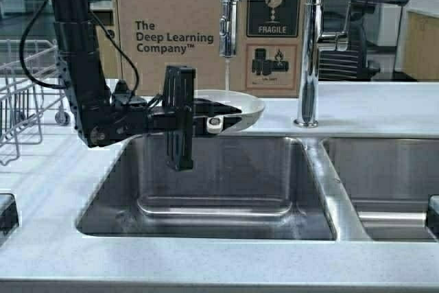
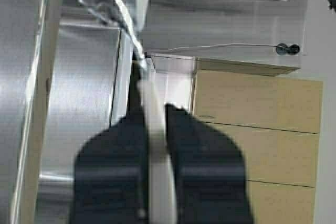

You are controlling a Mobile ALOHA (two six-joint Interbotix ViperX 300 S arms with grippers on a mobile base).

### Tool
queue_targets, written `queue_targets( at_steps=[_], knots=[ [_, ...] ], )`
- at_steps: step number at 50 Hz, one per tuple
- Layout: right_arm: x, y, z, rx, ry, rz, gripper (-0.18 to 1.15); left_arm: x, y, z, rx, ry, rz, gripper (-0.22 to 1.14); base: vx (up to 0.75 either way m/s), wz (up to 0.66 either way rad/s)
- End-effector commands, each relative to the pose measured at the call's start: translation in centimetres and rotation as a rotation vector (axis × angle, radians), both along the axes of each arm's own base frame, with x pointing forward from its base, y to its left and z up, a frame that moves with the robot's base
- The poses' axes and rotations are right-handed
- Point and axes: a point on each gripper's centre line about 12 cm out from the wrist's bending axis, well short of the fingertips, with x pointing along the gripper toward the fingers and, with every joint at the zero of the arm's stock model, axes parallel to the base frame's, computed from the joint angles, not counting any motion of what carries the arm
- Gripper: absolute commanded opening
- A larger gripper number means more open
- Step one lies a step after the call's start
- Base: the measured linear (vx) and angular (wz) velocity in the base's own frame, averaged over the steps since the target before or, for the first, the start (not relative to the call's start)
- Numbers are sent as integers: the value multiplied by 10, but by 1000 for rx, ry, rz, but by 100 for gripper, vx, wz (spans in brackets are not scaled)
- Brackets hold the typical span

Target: Wash the pan

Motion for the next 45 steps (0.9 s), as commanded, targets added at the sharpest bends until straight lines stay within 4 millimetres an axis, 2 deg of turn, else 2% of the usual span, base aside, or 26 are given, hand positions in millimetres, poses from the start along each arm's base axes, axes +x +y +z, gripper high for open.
queue_targets(
  at_steps=[1, 4, 10, 15, 21, 30, 38, 45],
  knots=[
    [-1, 21, 25, -1, -42, 39, 5, 6, -5, 16, -50, -68, -4, 2, 0, 0],
    [-2, 20, 30, -4, -49, 38, 5, 7, -5, 18, -67, -82, -5, 2, 0, 0],
    [-9, 5, 50, -22, -104, 24, 5, 10, -6, 24, -125, -163, -3, 2, 0, 0],
    [-21, -12, 69, -27, -167, 0, 5, 13, -6, 29, -156, -271, 20, 2, 0, 0],
    [-40, -32, 81, -29, -192, -35, 5, 16, -2, 29, -115, -310, 98, 2, 0, 0],
    [-74, -51, 83, -25, -207, -74, 5, 15, 0, 24, 6, -209, 167, 2, 0, 0],
    [-102, -50, 79, -20, -210, -76, 5, 11, 2, 20, 228, -57, 152, 2, 0, 0],
    [-126, -49, 75, -2, -191, -83, 5, 9, 3, 26, 414, 28, 104, 2, 0, 0]
  ],
)
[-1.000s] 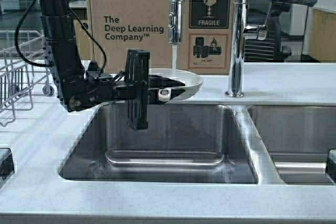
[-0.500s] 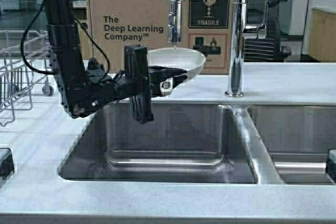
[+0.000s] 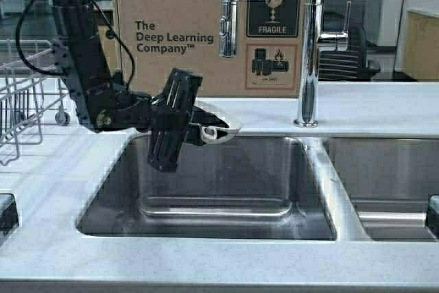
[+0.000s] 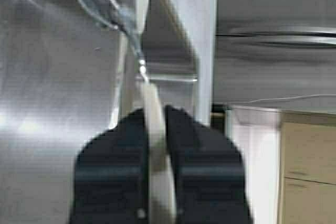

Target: Wash the pan

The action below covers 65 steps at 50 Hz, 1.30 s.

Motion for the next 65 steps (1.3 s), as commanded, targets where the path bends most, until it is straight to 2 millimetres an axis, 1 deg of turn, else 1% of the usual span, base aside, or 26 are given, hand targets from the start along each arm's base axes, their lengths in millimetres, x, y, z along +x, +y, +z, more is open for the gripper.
queue_targets(
  at_steps=[1, 7, 10, 17, 19, 26, 31, 39, 43, 50, 54, 56, 62, 65],
  knots=[
    [-24, 4, 18, 17, -42, -1, 5, 4, -5, 28, 129, 5, -49, 2, 0, 0],
    [-46, 5, 15, 38, -28, -11, 5, -1, 0, 28, 302, 78, -100, 2, 0, 0],
    [-57, 6, 12, 43, -16, -11, 5, -3, 6, 26, 430, 125, -124, 2, 0, 0],
    [-75, 7, 9, 46, -5, -11, 5, -2, 19, 35, 683, 137, -179, 3, 0, 0],
    [-78, 8, 12, 47, -13, -10, 5, 1, 23, 40, 753, 122, -191, 2, 0, 0],
    [-84, 21, 22, 55, -38, 20, 5, 7, 32, 59, 990, 55, -225, 2, 0, 0],
    [-86, 27, 25, 57, -46, 37, 5, 8, 33, 78, 1176, -26, -269, 3, 0, 0],
    [-85, 29, 28, 57, -53, 40, 5, 4, 29, 102, 1441, -104, -373, 3, 0, 0],
    [-85, 29, 29, 61, -55, 38, 5, 2, 27, 108, 1485, -118, -423, 2, 0, 0],
    [-86, 29, 29, 63, -55, 38, 5, -3, 25, 116, 1462, -118, -465, 2, 0, 0],
    [-86, 29, 27, 65, -52, 37, 5, -5, 25, 115, 1453, -109, -475, 2, 0, 0],
    [-86, 29, 28, 65, -55, 37, 5, -5, 25, 112, 1456, -101, -483, 2, 0, 0],
    [-86, 29, 26, 66, -53, 37, 5, -7, 27, 86, 1491, -47, -535, 2, 0, 0],
    [-86, 29, 26, 64, -53, 37, 5, -8, 27, 78, 1503, -32, -554, 2, 0, 0]
  ],
)
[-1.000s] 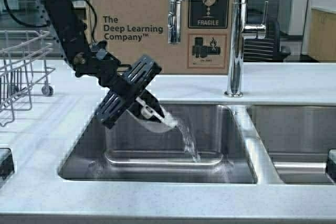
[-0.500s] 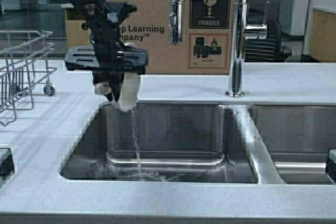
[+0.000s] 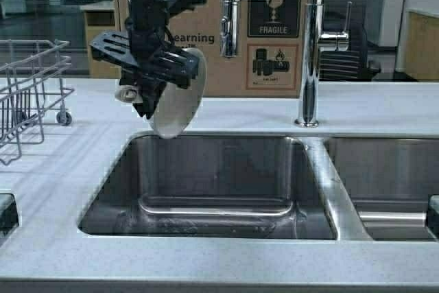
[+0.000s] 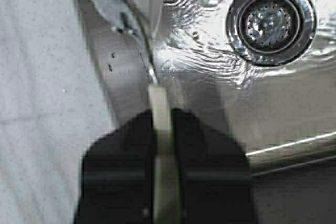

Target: Wash the pan

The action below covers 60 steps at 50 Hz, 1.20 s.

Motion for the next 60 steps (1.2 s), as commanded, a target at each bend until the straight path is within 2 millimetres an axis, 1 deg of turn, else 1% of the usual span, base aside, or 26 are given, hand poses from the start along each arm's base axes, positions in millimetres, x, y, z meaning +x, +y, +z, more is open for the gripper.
queue_targets(
  at_steps=[1, 3, 8, 15, 19, 27, 36, 44, 49, 60],
  knots=[
    [-1, 1, 13, 1, -41, 2, 5, 2, -3, -7, 11, 13, -8, 2, 0, 0],
    [-1, 1, 13, -1, -41, 2, 5, 2, -3, -7, 12, 12, -11, 2, 0, 0],
    [-2, 1, 12, 0, -38, 2, 5, 5, -6, 6, -5, -25, -48, 2, 0, 0],
    [-2, 1, 12, -1, -38, 2, 5, 8, -5, 33, 18, -101, -145, 2, 0, 0],
    [-1, 1, 12, -1, -38, 2, 5, 12, 4, 50, 20, -135, -140, 2, 0, 0],
    [0, 1, 12, -2, -43, 3, 5, 20, 30, 87, 5, -214, -80, 2, 0, 0],
    [0, 1, 12, -1, -44, 2, 5, 22, 62, 129, -2, -309, -24, 2, 0, 0],
    [1, 1, 13, -2, -48, 3, 5, 19, 86, 150, 40, -343, 2, 2, 0, 0],
    [1, 1, 12, -5, -48, 4, 5, 18, 102, 158, 85, -356, -1, 2, 0, 0],
    [2, 1, 8, -9, -35, 6, 5, 17, 149, 176, 174, -381, 51, 2, 0, 0]
  ],
)
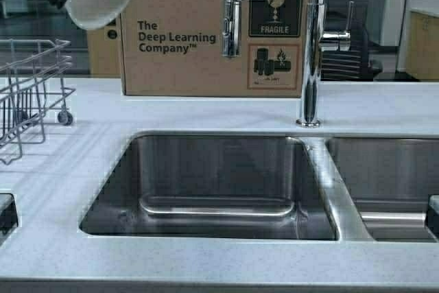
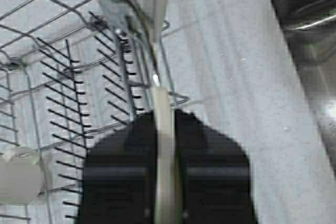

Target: Wash the pan

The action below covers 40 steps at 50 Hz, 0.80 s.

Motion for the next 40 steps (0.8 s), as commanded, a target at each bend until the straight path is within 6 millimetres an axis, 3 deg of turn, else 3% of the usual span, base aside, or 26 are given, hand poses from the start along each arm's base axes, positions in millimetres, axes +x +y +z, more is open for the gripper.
queue_targets(
  at_steps=[1, 8, 14, 29, 40],
  knots=[
    [2, 0, 9, -4, -29, 2, 5, 0, 27, 25, 11, -67, 56, 2, 0, 0],
    [4, 0, 6, -5, -25, 2, 5, -2, 53, 29, 33, -74, 117, 2, 0, 0],
    [6, 0, 5, -5, -22, 2, 5, -6, 68, 20, 46, -47, 157, 2, 0, 2],
    [7, 0, 2, -5, -14, 3, 5, -30, 91, -36, 69, 97, 213, 2, 0, 2],
    [9, 0, 1, -5, -9, 3, 5, -42, 123, -65, 63, 174, 312, 2, 0, 0]
  ],
)
